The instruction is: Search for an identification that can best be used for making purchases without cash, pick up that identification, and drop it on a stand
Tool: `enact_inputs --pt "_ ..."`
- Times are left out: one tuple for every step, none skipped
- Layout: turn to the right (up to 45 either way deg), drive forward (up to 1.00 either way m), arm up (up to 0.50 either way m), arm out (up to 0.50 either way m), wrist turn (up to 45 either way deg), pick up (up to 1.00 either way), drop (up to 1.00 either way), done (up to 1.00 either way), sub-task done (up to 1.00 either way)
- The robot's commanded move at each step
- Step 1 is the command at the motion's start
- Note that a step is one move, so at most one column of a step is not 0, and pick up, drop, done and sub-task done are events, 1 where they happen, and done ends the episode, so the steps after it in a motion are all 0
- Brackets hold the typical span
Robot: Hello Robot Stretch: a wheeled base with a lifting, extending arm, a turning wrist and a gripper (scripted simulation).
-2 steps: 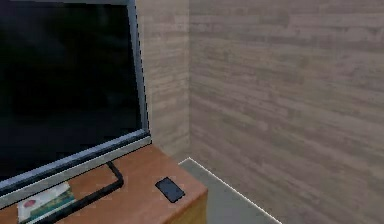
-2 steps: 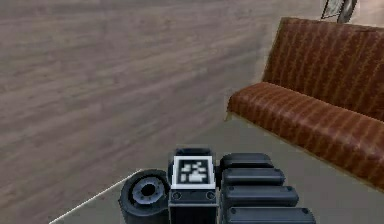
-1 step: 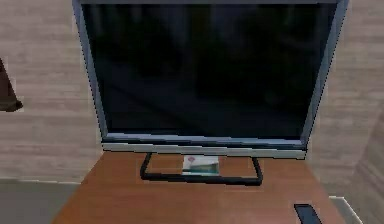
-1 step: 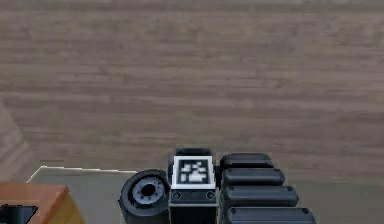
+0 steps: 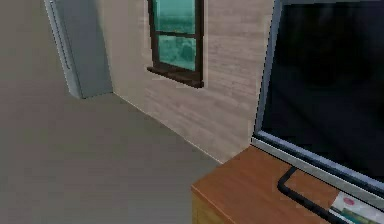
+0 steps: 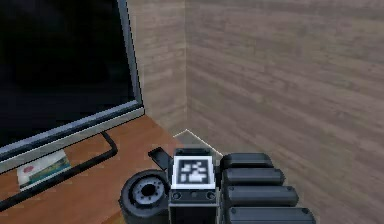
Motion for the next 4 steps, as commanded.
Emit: enact_inputs --pt "-15.0 0.00 0.00 0.00 0.0 0.00 0.00 0.00 0.00" --pt "0.0 0.75 0.00 0.00 0.0 0.00 0.00 0.00 0.00" --pt "9.0 0.00 0.00 0.00 0.0 0.00 0.00 0.00 0.00" --pt "0.0 0.20 0.00 0.00 0.0 0.00 0.00 0.00 0.00"
